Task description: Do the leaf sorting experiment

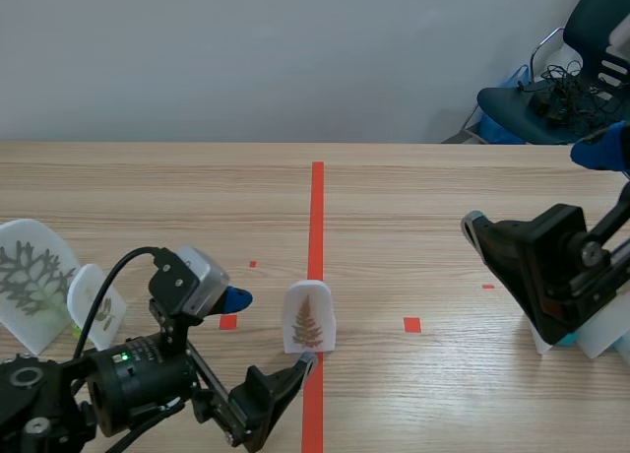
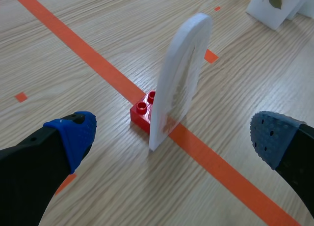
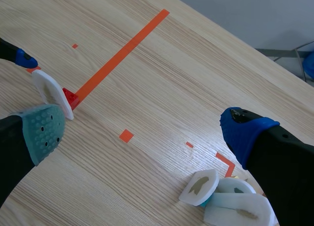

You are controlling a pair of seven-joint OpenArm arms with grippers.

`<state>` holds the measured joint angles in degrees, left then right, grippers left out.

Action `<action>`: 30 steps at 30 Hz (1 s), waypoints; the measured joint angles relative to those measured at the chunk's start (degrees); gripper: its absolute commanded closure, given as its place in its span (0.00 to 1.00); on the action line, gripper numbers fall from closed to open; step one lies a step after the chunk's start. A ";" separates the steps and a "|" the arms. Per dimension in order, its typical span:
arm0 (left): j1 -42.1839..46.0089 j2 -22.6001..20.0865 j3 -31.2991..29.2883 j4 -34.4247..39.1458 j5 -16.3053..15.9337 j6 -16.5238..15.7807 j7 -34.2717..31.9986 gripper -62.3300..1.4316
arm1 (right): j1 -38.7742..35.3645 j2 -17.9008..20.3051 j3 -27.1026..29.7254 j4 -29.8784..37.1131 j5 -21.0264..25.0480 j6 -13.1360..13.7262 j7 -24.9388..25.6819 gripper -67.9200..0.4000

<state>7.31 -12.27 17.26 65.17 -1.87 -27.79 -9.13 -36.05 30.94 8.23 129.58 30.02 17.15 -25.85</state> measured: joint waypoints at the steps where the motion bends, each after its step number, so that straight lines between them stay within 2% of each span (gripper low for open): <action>1: -0.96 0.98 0.87 -1.40 0.39 1.38 0.04 0.00 | 0.00 0.00 0.00 0.00 0.00 0.00 0.00 0.00; 6: -4.57 3.74 3.72 -6.51 0.81 4.24 0.07 0.00 | 0.00 -0.02 0.00 0.00 0.00 0.00 0.00 0.00; 11: -4.70 3.54 3.85 -6.56 0.79 4.31 -1.01 0.41 | 0.00 -0.02 0.00 0.00 0.00 0.02 -0.02 0.00; 13: -4.52 3.54 3.76 -6.29 0.79 4.98 -1.01 0.55 | 0.00 -0.02 0.00 0.00 0.00 0.02 -0.11 0.00; 16: -4.39 3.54 3.72 -6.14 0.79 5.07 -1.03 0.73 | 0.00 -0.02 0.00 0.00 0.00 0.00 -0.20 0.00; 19: -4.26 3.54 3.72 -6.14 0.79 5.05 -1.01 0.84 | 0.00 -0.02 0.00 0.00 0.00 0.02 -0.17 0.00; 23: -3.93 3.52 3.67 -5.40 0.70 3.76 -0.52 0.87 | 0.00 -0.02 0.00 0.00 0.00 0.02 -0.17 0.00; 25: -2.75 3.39 3.58 -2.93 -1.33 3.61 0.48 0.87 | 0.00 0.00 0.00 0.00 0.00 0.02 -0.20 0.00; 28: 0.55 2.36 3.39 4.66 -5.35 2.36 2.78 0.87 | 0.00 0.00 0.00 0.00 0.00 0.02 -0.17 0.00; 30: 3.54 1.62 2.47 11.50 -6.38 2.25 5.01 0.87 | 0.00 0.00 0.00 0.00 0.00 0.02 -0.17 0.00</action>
<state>10.85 -10.66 19.73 76.66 -8.25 -25.54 -4.12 -36.05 30.94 8.23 129.58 30.02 17.17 -26.02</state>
